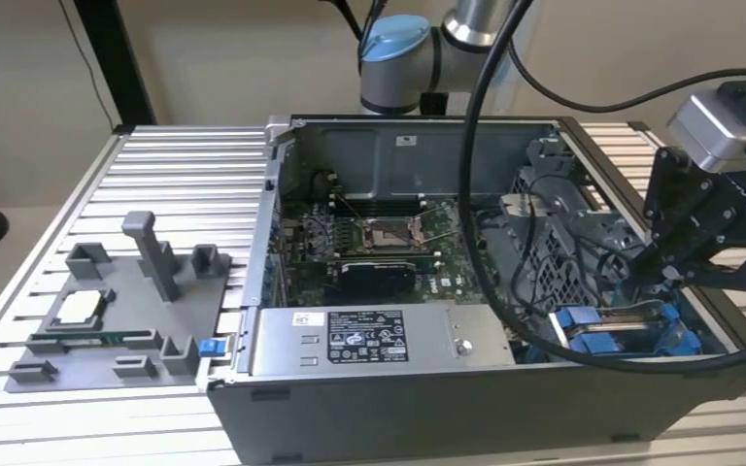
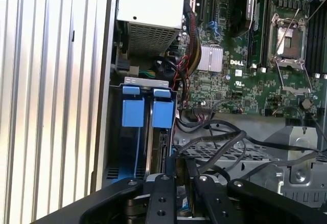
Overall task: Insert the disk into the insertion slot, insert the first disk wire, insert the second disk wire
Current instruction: 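Insert the first disk wire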
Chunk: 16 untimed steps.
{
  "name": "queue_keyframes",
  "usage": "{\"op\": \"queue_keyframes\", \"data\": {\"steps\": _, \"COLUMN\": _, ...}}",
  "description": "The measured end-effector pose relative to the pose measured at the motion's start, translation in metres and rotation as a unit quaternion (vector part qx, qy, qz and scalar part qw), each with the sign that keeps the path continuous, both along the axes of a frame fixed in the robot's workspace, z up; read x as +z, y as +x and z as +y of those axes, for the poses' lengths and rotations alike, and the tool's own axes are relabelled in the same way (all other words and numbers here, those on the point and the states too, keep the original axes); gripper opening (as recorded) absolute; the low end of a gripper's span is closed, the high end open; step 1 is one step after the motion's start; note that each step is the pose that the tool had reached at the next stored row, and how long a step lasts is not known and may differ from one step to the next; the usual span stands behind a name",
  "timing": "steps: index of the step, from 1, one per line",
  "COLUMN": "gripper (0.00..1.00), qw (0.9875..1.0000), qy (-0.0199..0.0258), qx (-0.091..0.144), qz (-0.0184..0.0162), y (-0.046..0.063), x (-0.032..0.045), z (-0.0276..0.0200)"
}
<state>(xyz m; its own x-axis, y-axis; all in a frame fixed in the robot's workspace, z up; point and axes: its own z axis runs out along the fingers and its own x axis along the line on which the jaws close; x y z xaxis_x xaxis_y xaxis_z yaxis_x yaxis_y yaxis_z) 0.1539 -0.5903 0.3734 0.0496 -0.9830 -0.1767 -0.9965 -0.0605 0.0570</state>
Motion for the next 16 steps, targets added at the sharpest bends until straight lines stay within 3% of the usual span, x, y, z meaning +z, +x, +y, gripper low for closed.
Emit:
{"op": "queue_keyframes", "data": {"steps": 1, "gripper": 0.0, "qw": 1.0, "qy": -0.0015, "qx": 0.0, "qz": 0.0, "y": 0.0, "x": -0.0003, "z": 0.0}}
{"op": "queue_keyframes", "data": {"steps": 16, "gripper": 0.0, "qw": 1.0, "qy": -0.0022, "qx": 0.0, "qz": 0.0, "y": 0.0001, "x": -0.0016, "z": 0.0}}
